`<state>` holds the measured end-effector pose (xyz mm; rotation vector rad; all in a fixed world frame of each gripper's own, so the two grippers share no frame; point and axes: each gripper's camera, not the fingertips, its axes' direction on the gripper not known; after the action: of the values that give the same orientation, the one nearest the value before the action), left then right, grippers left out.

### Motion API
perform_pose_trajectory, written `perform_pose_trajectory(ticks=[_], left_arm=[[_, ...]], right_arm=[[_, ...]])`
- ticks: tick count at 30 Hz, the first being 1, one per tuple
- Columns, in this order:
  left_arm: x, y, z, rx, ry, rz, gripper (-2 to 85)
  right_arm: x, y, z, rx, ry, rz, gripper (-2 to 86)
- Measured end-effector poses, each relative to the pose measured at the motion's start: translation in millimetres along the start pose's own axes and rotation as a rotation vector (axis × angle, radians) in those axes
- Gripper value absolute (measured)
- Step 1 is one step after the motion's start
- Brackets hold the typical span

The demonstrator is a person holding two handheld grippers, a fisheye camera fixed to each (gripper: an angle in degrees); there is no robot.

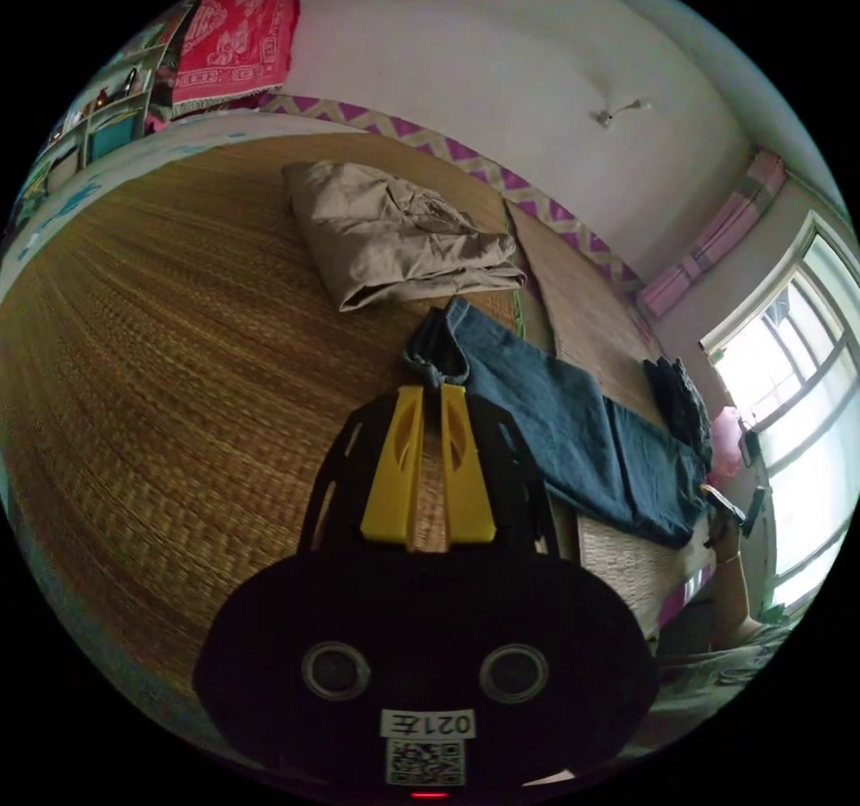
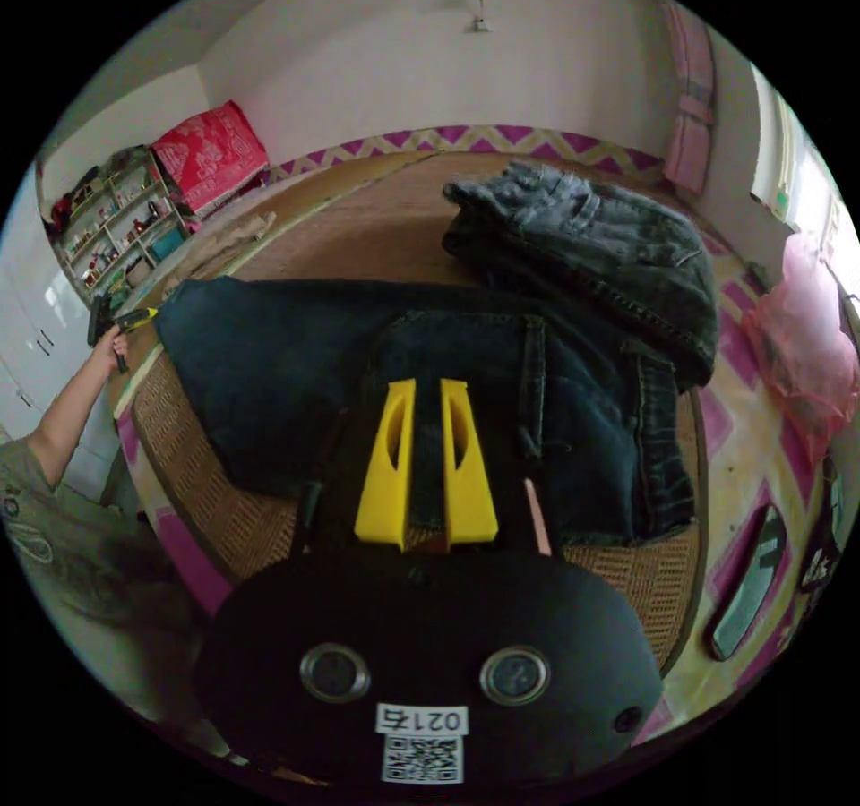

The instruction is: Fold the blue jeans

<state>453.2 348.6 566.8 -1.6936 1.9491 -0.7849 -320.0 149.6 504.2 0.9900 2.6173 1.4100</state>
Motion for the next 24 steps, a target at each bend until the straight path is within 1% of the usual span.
perform_pose_trajectory(ticks=[2, 5, 6, 7, 9, 10, 12, 16, 18, 20, 22, 24], left_arm=[[-1, -1, -15, 0.029, 0.069, 0.017, 1.7], [17, -4, -39, 0.116, 0.136, 0.133, 4.3], [30, -9, -37, 0.103, 0.178, 0.196, 5.4], [38, -12, -34, 0.084, 0.201, 0.234, 5.6], [78, -28, -9, -0.036, 0.221, 0.388, 5.5], [89, -33, 1, -0.073, 0.221, 0.428, 5.0], [132, -48, 42, -0.225, 0.234, 0.560, 1.6], [182, -62, 91, -0.311, 0.212, 0.724, -0.4], [202, -70, 122, -0.368, 0.237, 0.808, -0.3], [212, -78, 145, -0.414, 0.237, 0.831, 0.6], [222, -85, 165, -0.466, 0.226, 0.859, 5.1], [235, -89, 191, -0.560, 0.225, 0.903, 10.0]], right_arm=[[9, -15, -4, 0.005, 0.030, -0.076, 7.8], [19, -45, 17, -0.092, 0.124, -0.287, 8.9], [23, -56, 27, -0.123, 0.122, -0.371, 8.9], [26, -62, 31, -0.138, 0.112, -0.399, 8.8], [39, -88, 53, -0.226, 0.068, -0.478, 8.5], [42, -94, 58, -0.246, 0.055, -0.493, 8.5], [54, -114, 75, -0.317, 0.055, -0.529, 9.0], [72, -134, 84, -0.365, 0.005, -0.557, 9.5], [82, -141, 85, -0.390, -0.052, -0.572, 8.9], [88, -145, 85, -0.409, -0.084, -0.583, 8.1], [91, -147, 84, -0.416, -0.093, -0.596, 7.7], [94, -147, 82, -0.415, -0.094, -0.607, 7.3]])
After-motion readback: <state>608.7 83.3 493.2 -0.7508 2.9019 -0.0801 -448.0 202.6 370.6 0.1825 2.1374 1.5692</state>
